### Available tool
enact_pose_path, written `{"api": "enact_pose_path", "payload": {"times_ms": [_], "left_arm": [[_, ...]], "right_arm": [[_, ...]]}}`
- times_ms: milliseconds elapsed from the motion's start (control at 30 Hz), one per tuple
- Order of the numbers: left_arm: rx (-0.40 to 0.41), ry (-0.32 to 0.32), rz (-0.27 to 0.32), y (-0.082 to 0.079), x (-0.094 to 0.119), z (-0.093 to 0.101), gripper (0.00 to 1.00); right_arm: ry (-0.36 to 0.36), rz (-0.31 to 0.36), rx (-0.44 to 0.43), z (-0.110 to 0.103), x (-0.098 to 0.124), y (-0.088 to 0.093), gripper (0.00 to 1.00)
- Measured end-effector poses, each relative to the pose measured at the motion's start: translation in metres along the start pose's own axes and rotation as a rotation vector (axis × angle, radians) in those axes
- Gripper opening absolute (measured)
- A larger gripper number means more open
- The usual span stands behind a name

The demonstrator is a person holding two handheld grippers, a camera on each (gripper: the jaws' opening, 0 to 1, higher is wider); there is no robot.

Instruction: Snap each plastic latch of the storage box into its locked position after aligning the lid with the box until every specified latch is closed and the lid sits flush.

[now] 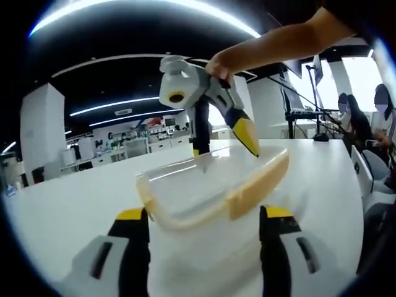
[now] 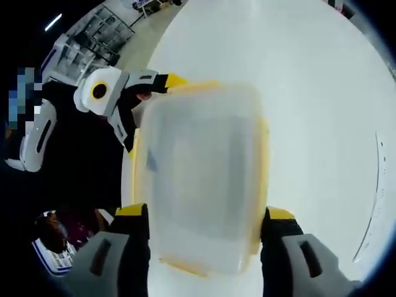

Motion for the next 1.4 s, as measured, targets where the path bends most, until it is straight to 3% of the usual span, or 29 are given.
{"api": "enact_pose_path", "payload": {"times_ms": [100, 267, 800, 967, 1200, 1400], "left_arm": [[-0.001, -0.003, 0.000, 0.000, 0.000, 0.000, 0.71], [-0.001, -0.002, 0.003, 0.001, -0.001, 0.000, 0.71], [0.000, 0.002, 0.014, 0.003, -0.008, -0.004, 0.73], [0.000, 0.003, 0.017, 0.004, -0.008, -0.005, 0.73], [0.000, 0.010, 0.021, 0.004, -0.007, -0.004, 0.74], [0.003, 0.015, 0.029, 0.004, -0.006, -0.004, 0.75]], "right_arm": [[0.003, -0.011, 0.007, 0.003, 0.002, -0.001, 0.69], [0.002, -0.088, 0.008, 0.014, 0.006, -0.007, 0.65], [-0.010, -0.174, -0.010, 0.015, 0.004, -0.008, 0.61], [-0.034, -0.168, -0.007, 0.013, 0.005, -0.006, 0.60], [-0.064, -0.108, -0.004, 0.021, 0.008, -0.007, 0.62], [-0.085, -0.040, 0.001, 0.012, 0.003, 0.000, 0.64]]}}
Point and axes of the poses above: the point that each gripper's makers call its tool centre point, and the gripper's own axes: x roughly backward along the fingers, z roughly to its right, y roughly out of its underside, the point moved 4 cm from there along x, roughly backward along the fingers, and after that the axes turned 13 degrees about -x, right-handed, at the moved point
